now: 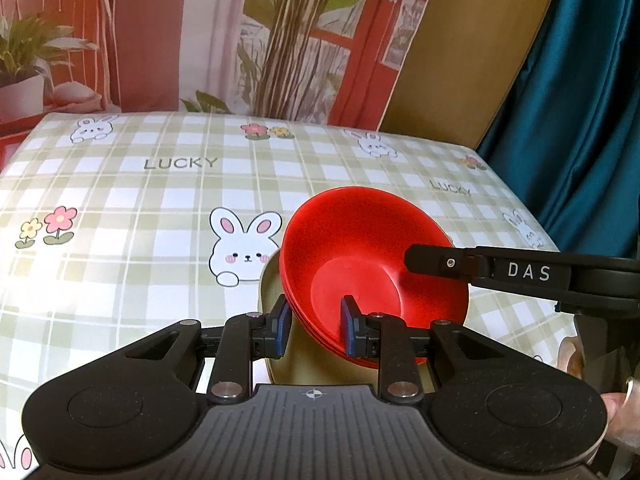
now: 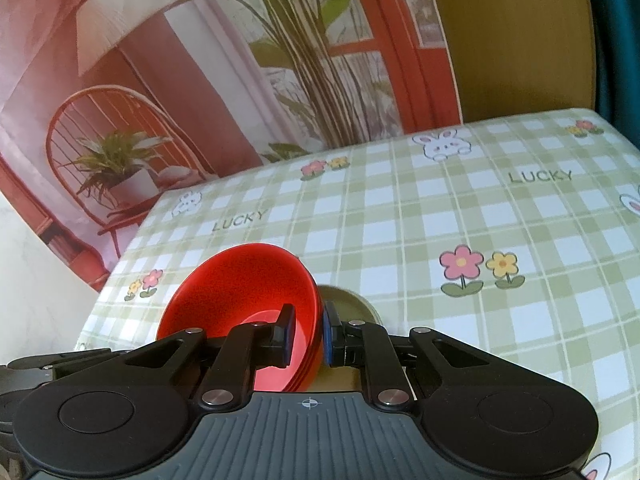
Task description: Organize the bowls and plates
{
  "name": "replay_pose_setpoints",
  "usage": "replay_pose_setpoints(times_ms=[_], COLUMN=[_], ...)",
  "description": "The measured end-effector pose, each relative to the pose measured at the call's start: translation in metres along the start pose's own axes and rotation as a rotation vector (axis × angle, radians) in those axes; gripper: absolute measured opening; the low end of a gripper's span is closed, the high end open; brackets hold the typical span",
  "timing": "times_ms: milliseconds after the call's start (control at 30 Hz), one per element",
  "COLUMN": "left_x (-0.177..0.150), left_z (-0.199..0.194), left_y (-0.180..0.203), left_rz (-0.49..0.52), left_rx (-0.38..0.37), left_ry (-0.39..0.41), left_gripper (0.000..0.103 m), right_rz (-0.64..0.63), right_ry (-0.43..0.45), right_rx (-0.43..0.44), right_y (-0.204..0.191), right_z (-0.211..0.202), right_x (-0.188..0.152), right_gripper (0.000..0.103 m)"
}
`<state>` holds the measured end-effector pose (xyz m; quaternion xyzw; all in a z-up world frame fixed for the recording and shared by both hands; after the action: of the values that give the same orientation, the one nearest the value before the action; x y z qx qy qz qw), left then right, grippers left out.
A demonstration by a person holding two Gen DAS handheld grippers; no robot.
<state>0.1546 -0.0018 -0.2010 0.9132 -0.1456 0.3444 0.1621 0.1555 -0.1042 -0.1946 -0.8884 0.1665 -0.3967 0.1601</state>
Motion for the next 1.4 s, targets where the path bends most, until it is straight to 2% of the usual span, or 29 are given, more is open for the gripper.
replay_pose_setpoints(times_ms=[567, 1400], left_x=[-0.007, -0.01], left_z=[0.008, 0.009], left_y=[0.0, 0.0], left_rz=[0.01, 0.007], left_rx=[0.038, 0.041], left_ry=[-0.028, -0.02], left_gripper=[0.027, 0.027], right_rz=[0.024, 0.019], right_ry=[-0.059, -0.054], right_rx=[0.01, 0.01], right_y=[0.008, 0.008], right_z=[0.015, 0.015], right_x=[-0.016, -0.019], right_gripper=[0.014, 0.014])
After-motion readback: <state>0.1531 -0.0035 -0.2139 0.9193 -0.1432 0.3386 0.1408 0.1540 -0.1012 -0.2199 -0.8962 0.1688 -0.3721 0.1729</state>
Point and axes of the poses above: each gripper's, at about its wrist camera, not at the fingertips, and z roughly the way its jaws point, y to its right, x to its top, the point moved 3 cm from there along z, roughly the way its jaws point, and after that the axes turned 2 degrees about z, right-handed, at the moved point
